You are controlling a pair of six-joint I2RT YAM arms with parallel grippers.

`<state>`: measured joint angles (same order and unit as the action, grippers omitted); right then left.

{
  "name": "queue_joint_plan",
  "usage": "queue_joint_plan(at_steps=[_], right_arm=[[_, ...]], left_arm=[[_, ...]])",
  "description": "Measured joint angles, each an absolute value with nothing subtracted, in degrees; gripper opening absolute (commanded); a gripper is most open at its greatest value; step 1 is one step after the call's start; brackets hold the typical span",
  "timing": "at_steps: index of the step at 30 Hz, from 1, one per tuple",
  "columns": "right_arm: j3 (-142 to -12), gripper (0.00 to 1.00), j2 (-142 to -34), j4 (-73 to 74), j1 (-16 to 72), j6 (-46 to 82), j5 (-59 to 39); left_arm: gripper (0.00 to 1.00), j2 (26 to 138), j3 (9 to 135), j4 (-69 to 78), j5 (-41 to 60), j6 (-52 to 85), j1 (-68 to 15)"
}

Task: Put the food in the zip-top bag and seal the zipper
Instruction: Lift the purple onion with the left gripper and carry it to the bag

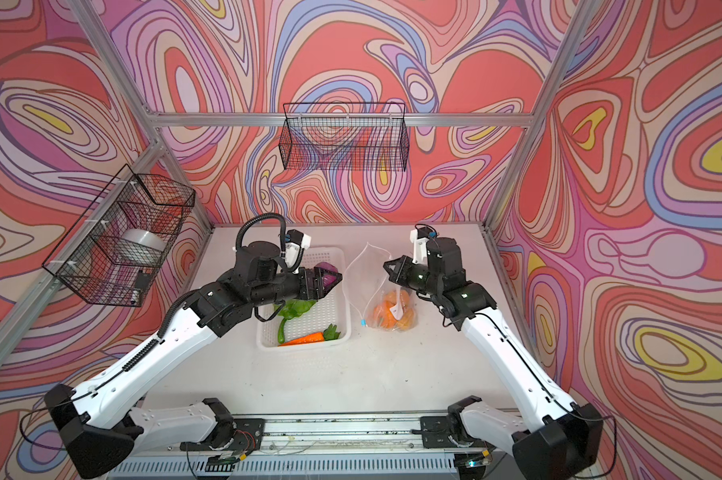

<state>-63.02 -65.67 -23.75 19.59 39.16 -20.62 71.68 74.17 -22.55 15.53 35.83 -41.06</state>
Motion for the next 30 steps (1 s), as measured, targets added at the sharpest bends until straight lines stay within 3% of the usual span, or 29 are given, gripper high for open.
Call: queue_joint_plan(at_steps=[14,30], right_arm=[[-62.98,0.0,-63.92,-24.47,19.59,39.11,-20.78],[-63.0,0.0,-62.74,-24.67,19.59,38.65,-23.92]], left_arm=[[0.45,87.11,82.56,-19.53,20.91,34.83,-44.31],[0.49,98.85,92.77,-34.09,7.07,28.82,-44.73]])
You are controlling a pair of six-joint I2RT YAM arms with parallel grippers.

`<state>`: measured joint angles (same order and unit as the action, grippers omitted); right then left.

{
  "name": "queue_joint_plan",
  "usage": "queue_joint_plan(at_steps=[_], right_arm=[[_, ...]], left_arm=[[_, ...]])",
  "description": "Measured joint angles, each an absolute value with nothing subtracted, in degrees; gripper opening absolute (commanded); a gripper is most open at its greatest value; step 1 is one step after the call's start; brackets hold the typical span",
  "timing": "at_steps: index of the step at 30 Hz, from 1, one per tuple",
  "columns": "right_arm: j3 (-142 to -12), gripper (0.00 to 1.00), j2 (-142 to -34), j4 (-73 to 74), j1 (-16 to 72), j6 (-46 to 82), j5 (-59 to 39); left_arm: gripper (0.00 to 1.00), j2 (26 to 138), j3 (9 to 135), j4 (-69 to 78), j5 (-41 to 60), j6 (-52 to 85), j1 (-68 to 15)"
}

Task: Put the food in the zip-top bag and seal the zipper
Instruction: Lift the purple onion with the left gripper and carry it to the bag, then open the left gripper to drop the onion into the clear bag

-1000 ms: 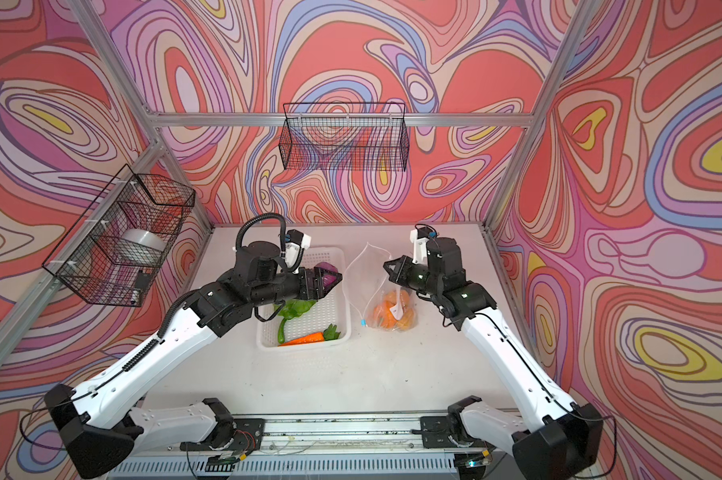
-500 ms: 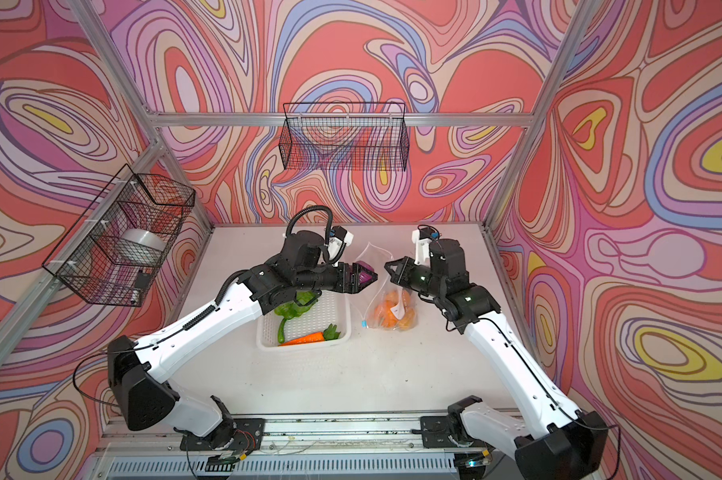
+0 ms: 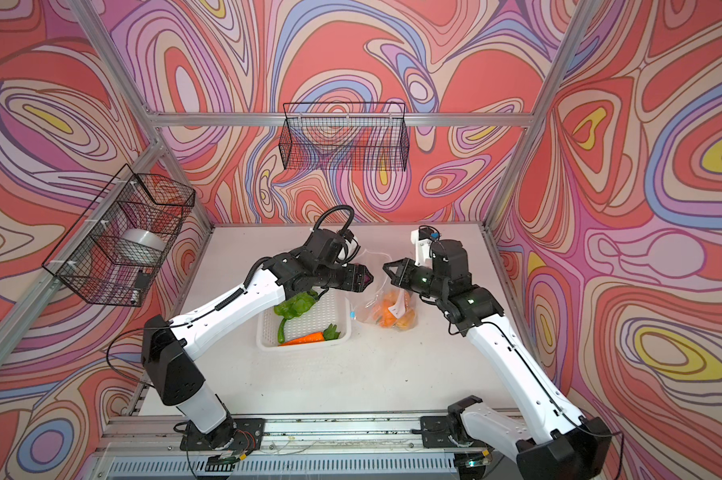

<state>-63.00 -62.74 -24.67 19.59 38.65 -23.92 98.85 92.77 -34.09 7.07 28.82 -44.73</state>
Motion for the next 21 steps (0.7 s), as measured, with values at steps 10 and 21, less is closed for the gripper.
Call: queue_joint_plan(at_steps=[10,21], right_arm=[[-62.98,0.0,-62.72,-23.94,19.59,38.65,-24.67],[-62.3,0.0,-62.48,-23.99,19.59,38.65,-24.64]], left_arm=[[0.72,103.81,97.36,-40.51,4.43,26.98,-46.63],[1.0,103.46,97.84,-41.01,4.43,27.35,-46.63]])
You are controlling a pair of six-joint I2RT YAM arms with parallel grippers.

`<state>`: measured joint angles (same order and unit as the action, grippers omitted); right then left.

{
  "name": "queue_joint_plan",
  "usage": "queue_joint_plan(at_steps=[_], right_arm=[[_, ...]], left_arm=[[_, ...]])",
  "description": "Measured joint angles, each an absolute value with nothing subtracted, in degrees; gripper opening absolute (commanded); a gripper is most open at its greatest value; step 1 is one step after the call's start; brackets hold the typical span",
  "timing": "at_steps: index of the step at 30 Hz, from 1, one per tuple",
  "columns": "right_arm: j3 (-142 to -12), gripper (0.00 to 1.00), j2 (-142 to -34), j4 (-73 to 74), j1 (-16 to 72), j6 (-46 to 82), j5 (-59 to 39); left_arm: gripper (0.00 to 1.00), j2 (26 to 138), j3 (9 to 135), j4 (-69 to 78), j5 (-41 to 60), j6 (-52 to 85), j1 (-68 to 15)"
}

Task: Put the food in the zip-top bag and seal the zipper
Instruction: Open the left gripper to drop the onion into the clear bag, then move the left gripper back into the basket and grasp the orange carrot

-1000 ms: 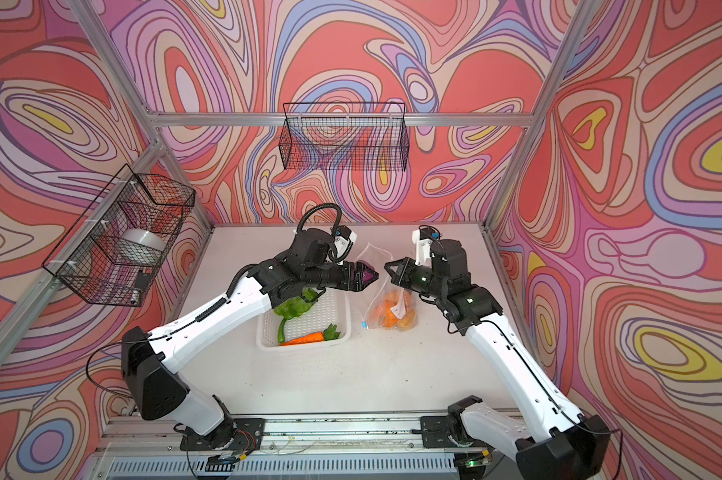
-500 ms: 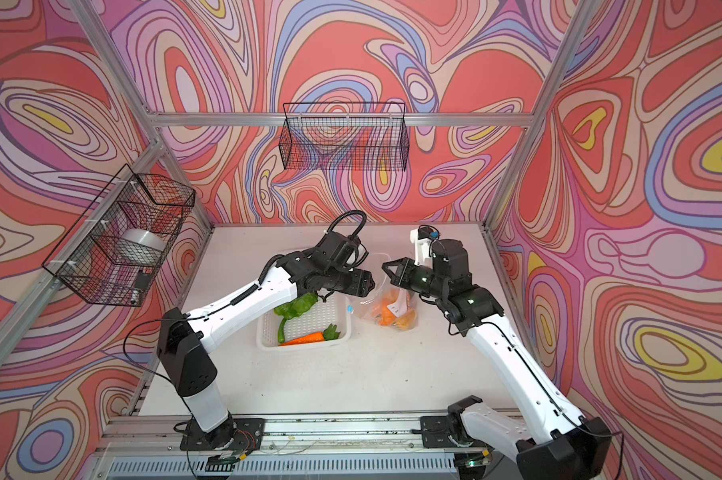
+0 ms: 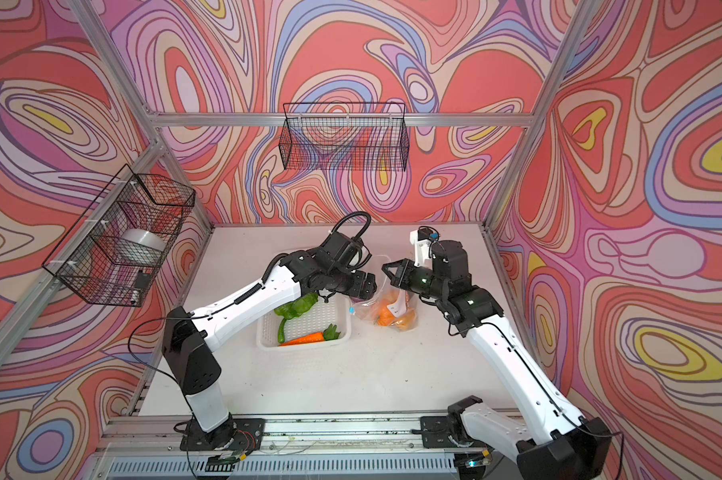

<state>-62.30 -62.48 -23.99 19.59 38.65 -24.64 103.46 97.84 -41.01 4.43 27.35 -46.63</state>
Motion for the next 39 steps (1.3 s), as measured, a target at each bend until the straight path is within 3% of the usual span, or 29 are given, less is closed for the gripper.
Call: queue_joint_plan(at_steps=[11,21,30,39], right_arm=[[-62.22,0.0,-62.37,-24.01,19.59,38.65,-24.08],[-62.22,0.0,-62.48,-23.94,19.59,38.72,-22.85],[-62.24,0.0,-62.85,-23.88,19.59,38.74,-22.44],[-62.22,0.0,-63.26,-23.14,19.59,39.05,-22.46]], left_arm=[[1.0,96.62,97.78,-40.84,4.45,27.73,-46.63],[1.0,79.68,88.6,-36.6,0.23,25.63,-46.37],[0.99,69.12,75.61,-37.71,-1.89,16.51,-36.49],[0.99,70.35,68.2,-40.95,3.33,-0.47,-31.88]])
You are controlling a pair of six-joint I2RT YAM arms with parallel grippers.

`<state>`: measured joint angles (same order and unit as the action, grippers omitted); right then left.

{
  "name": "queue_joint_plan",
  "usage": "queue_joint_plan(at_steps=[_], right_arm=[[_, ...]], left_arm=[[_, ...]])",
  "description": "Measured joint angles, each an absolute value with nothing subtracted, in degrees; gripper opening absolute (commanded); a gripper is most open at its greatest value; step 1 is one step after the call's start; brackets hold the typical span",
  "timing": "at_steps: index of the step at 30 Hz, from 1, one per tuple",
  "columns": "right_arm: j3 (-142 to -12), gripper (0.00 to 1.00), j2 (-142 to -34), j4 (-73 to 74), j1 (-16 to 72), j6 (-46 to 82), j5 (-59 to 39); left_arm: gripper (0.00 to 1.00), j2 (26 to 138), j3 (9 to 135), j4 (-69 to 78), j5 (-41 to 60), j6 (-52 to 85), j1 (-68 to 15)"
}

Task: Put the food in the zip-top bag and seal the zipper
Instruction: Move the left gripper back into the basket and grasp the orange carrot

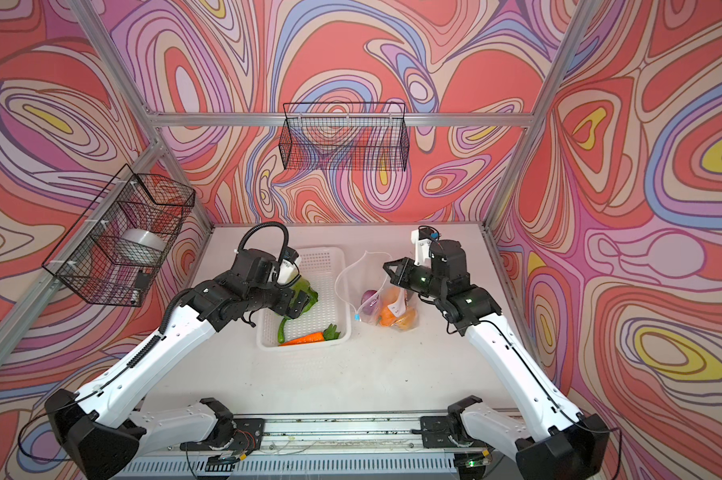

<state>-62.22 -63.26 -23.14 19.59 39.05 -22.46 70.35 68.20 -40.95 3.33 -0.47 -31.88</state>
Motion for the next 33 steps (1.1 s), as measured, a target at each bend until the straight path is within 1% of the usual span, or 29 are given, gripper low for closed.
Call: queue_joint_plan(at_steps=[1,2,4,5,9,10,13,16,19,24,28,33], right_arm=[[-62.19,0.0,-63.26,-23.09,19.59,39.03,-22.46],[-62.08,0.0,-63.26,-23.05,19.59,39.03,-22.46],[-61.82,0.0,-63.26,-22.92,19.59,39.0,-22.46],[-61.69,0.0,-63.26,-22.9,19.59,38.98,-22.46],[-61.34,0.0,-63.18,-22.72,19.59,38.96,-22.46],[-61.23,0.0,-63.16,-22.7,19.59,38.92,-22.46],[-60.99,0.0,-63.13,-22.7,19.59,38.89,-22.46],[-60.84,0.0,-63.11,-22.72,19.59,38.87,-22.46],[-60.82,0.0,-63.11,-22.72,19.59,38.87,-22.46],[-60.82,0.0,-63.11,-23.0,19.59,38.57,-22.26],[-60.82,0.0,-63.11,-23.88,19.59,38.22,-21.89],[-60.82,0.0,-63.11,-24.16,19.59,38.02,-21.85]], left_arm=[[0.98,70.87,67.68,-40.95,4.4,-2.7,-31.88],[0.95,71.29,67.05,-40.88,5.23,-4.71,-31.88],[0.84,72.14,65.52,-40.84,6.5,-8.75,-31.88],[0.82,72.71,64.71,-40.82,6.83,-10.7,-31.88],[0.77,75.68,63.55,-40.73,7.14,-16.08,-31.88],[0.75,76.58,63.55,-40.66,7.4,-17.04,-31.88],[0.61,79.26,63.53,-40.69,8.49,-19.4,-31.88],[0.54,82.15,63.53,-40.69,10.48,-20.64,-31.88],[0.5,85.45,63.53,-40.75,12.47,-21.37,-31.88],[0.49,90.35,63.46,-40.84,14.26,-22.35,-31.88],[0.5,92.2,63.05,-40.82,15.03,-22.55,-31.88],[0.47,95.68,62.63,-40.73,14.81,-22.72,-32.29]])
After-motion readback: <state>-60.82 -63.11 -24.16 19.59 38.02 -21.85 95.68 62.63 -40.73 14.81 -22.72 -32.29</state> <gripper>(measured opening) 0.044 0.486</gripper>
